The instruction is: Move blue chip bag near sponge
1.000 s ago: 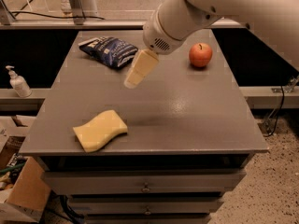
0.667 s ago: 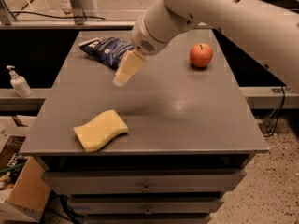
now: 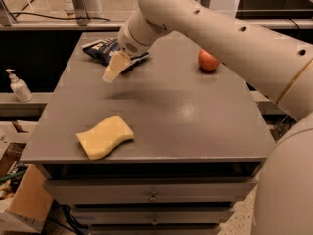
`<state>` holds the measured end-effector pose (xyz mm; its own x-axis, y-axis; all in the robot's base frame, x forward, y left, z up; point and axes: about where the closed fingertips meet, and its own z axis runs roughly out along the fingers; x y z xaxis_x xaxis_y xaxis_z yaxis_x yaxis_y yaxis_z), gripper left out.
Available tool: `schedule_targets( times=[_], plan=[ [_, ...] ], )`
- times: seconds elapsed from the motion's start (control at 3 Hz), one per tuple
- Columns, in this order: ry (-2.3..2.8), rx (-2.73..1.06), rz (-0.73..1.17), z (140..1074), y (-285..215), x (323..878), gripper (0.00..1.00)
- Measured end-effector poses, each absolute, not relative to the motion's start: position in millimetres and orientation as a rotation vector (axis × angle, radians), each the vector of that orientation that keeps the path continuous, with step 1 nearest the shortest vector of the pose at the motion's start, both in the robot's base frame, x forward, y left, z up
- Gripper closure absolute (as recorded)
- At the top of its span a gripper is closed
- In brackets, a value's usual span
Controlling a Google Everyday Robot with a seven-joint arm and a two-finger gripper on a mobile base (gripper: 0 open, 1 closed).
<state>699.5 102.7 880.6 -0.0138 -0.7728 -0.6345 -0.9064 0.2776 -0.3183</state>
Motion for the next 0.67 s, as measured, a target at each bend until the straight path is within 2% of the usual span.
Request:
schedule_targets(
  times=[0.67],
  plan=[
    [1.855, -1.484, 0.116, 855.8, 114.2, 765.2, 0.00]
  ],
)
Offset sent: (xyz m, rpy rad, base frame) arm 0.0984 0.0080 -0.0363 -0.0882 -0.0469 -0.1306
